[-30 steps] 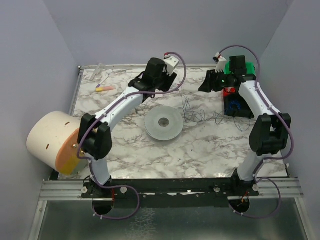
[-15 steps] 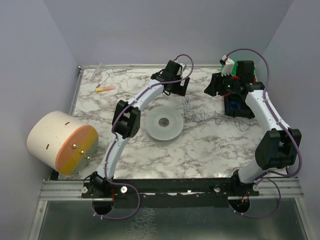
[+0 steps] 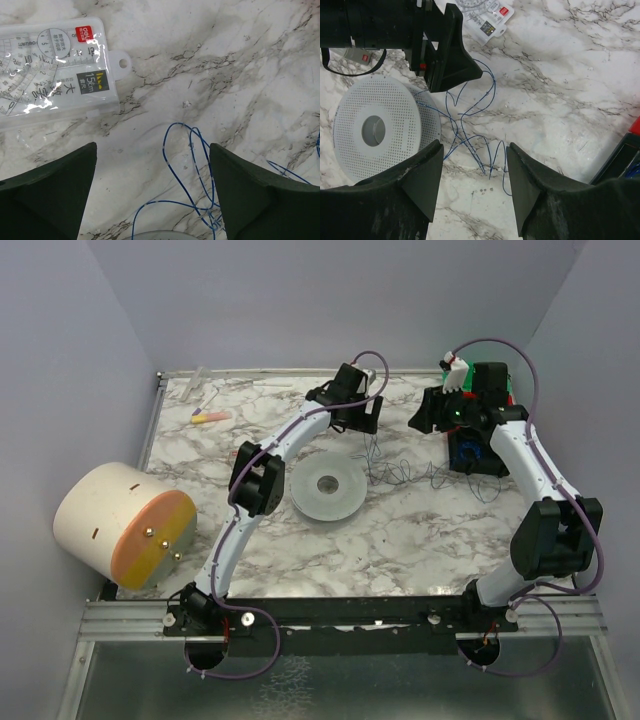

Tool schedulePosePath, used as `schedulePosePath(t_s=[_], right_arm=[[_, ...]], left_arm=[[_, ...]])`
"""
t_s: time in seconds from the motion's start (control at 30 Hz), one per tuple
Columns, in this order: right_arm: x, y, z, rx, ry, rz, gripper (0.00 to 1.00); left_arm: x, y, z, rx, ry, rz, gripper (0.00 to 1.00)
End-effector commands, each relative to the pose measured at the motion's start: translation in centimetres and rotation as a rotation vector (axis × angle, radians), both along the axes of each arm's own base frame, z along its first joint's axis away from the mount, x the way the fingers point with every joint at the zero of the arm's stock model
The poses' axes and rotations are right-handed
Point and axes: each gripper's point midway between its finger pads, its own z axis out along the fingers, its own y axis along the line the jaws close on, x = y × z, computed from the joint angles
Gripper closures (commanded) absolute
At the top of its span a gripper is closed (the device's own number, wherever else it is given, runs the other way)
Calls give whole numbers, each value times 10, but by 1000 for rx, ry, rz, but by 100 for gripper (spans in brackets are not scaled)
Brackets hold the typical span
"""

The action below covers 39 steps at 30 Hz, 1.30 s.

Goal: Wrap the cables
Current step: Adjust the cable at the center of the board.

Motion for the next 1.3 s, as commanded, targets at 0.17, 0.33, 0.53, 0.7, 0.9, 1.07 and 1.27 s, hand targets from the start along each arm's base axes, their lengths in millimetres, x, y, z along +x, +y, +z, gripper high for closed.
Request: schedulePosePath(t_s=[0.17,0.33,0.53,0.7,0.9,1.07,1.27], right_arm=[[-1,-1,-3,5,-4,7,42],[0,-1,-6,5,4,7,42],[0,0,-7,7,10,11,42],[-1,0,-8,7,12,13,42],[0,-1,-11,2,18,11,42],[0,0,-11,6,22,13,42],[0,0,-10,4,20,11,42]], left_arm=[[2,1,-5,-33,36,25,10],[-5,-13,20,-116,32,-40,7],[5,-1,38,-99,-18,13,6],[15,16,37,-64,-34,76,7],[16,20,38,-72,-26,76,8],[15,22,34,-60,-22,80,11],[7,21,9,-45,35,70,14]])
